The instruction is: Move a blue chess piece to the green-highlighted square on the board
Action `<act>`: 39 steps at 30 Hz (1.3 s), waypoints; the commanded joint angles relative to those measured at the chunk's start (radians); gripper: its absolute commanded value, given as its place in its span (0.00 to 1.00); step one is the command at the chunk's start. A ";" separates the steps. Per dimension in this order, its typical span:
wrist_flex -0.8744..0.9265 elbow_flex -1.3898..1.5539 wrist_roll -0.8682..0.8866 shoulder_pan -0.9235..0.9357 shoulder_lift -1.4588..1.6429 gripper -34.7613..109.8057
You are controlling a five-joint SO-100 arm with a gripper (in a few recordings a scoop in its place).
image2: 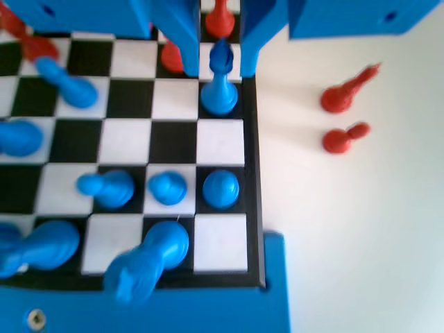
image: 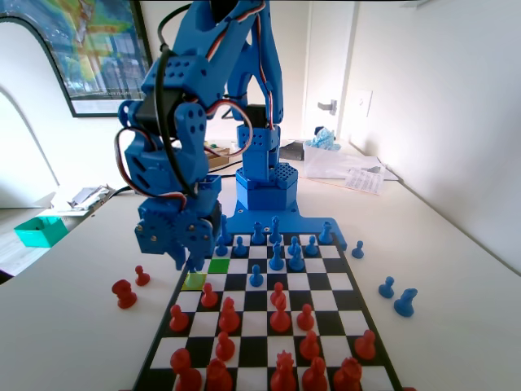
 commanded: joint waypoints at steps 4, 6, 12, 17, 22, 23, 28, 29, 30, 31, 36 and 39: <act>-0.018 0.015 -0.014 0.018 0.026 0.32; -0.018 0.012 -0.014 0.018 0.023 0.32; -0.020 -0.005 -0.018 0.025 0.008 0.32; -0.021 -0.011 -0.032 0.031 0.002 0.31; -0.021 -0.011 -0.038 0.032 0.002 0.30; -0.021 -0.011 -0.041 0.032 0.002 0.29; -0.020 -0.018 -0.043 0.035 0.003 0.28; -0.018 -0.025 -0.040 0.035 0.003 0.28; -0.018 -0.028 -0.037 0.035 0.003 0.29; -0.017 -0.034 -0.032 0.035 0.003 0.29; -0.011 -0.055 -0.021 0.029 0.003 0.29; -0.009 -0.061 -0.017 0.028 0.003 0.29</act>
